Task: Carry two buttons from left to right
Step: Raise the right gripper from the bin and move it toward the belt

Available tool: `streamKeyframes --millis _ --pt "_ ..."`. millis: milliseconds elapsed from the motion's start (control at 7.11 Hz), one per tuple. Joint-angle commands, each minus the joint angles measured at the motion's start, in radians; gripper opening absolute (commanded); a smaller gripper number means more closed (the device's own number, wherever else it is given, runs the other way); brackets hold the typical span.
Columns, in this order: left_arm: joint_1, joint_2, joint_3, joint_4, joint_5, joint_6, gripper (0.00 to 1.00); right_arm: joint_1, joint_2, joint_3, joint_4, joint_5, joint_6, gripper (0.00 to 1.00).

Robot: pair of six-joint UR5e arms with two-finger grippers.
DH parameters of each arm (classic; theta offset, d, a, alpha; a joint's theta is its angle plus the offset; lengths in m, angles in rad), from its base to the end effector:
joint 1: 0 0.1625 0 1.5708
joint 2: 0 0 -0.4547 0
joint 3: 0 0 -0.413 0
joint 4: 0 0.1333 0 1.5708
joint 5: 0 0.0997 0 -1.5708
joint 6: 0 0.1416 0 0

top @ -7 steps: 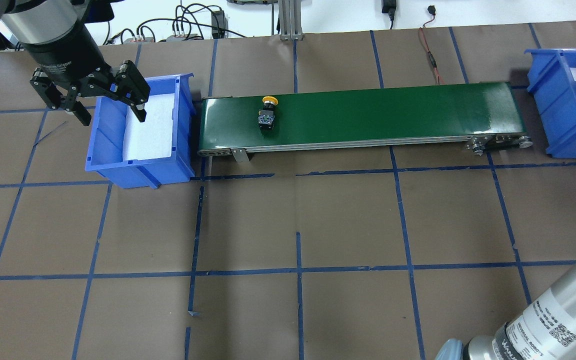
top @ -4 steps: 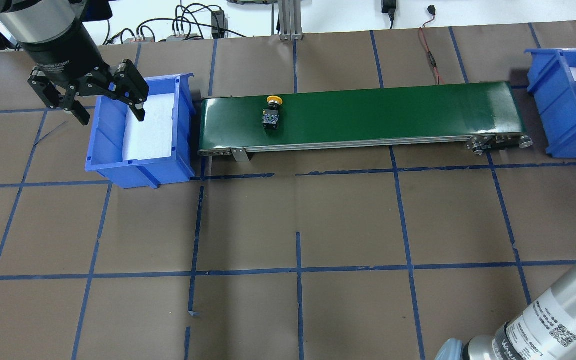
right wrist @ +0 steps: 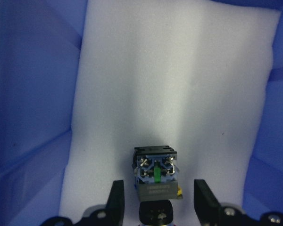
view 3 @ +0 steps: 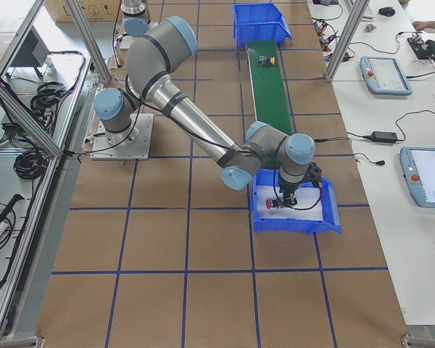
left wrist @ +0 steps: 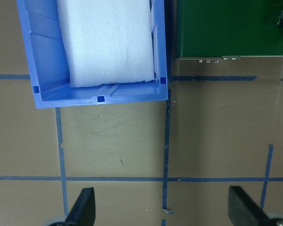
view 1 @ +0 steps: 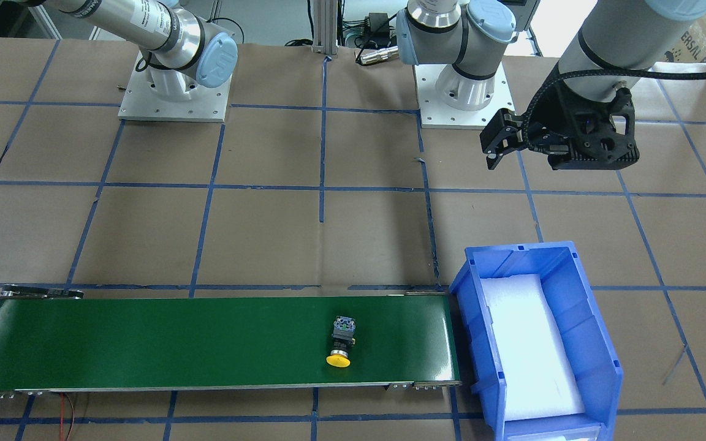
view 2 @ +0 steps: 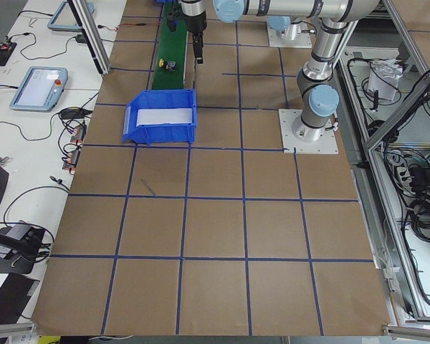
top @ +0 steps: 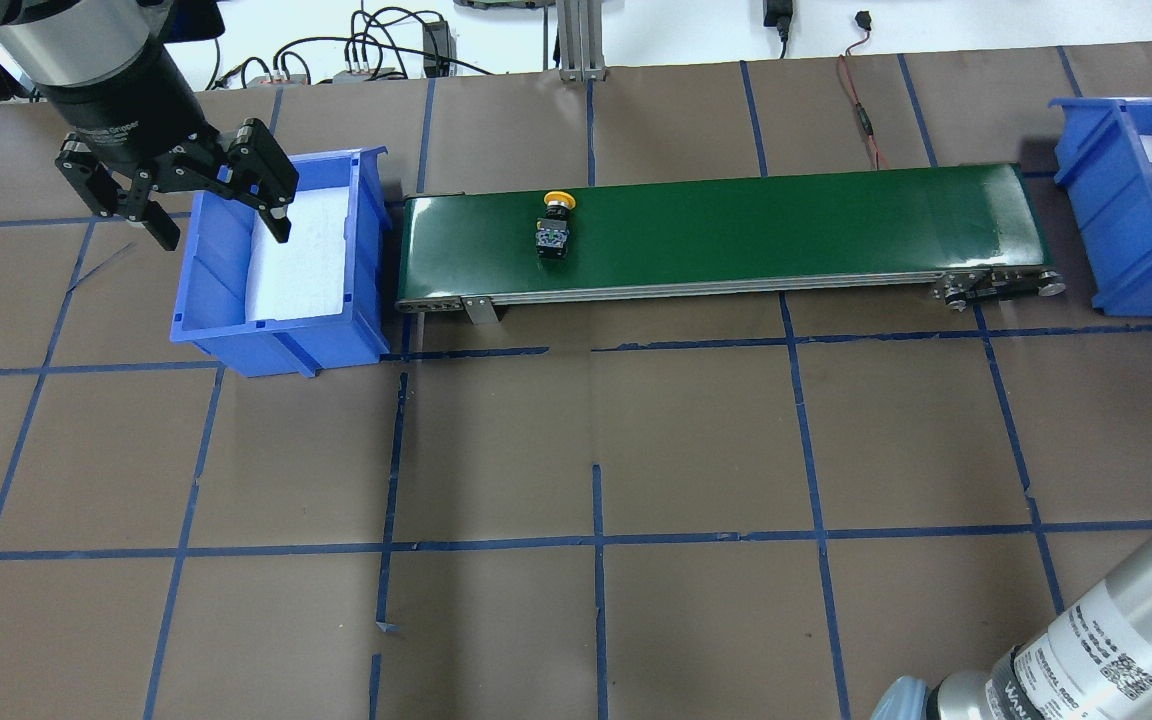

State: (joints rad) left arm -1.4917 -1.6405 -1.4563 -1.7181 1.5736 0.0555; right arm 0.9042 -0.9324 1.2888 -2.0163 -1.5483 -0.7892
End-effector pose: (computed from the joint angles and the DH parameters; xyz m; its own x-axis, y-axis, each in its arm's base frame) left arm -0.0907 -0.5378 0.4835 -0.9997 -0.0236 0.0029 -0.0232 0.9945 0.1023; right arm -0.3688 -0.6895 0.2514 -0.9915 -0.1213 0.0474 -0.1248 0.9891 -0.0786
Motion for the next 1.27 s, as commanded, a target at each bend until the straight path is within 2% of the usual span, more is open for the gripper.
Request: streamKeyframes --millis 0,281,422,562,1125 --pt "-0.002 0.001 -0.001 -0.002 -0.001 -0.005 1.00 -0.001 -0.084 0.004 0.083 0.000 -0.008 0.62" --pt "-0.002 -0.002 0.001 0.000 -0.009 -0.005 1.00 0.009 -0.193 0.020 0.176 0.013 -0.008 0.62" --pt "-0.005 -0.001 0.001 -0.002 -0.003 -0.005 1.00 0.025 -0.245 0.027 0.209 0.016 -0.005 0.66" --pt "-0.004 -0.002 0.001 0.000 -0.001 -0.005 1.00 0.079 -0.256 0.043 0.209 0.054 0.002 0.77" --pt "-0.001 0.001 0.002 0.000 -0.003 -0.005 1.00 0.318 -0.272 0.104 0.191 0.079 0.261 0.77"
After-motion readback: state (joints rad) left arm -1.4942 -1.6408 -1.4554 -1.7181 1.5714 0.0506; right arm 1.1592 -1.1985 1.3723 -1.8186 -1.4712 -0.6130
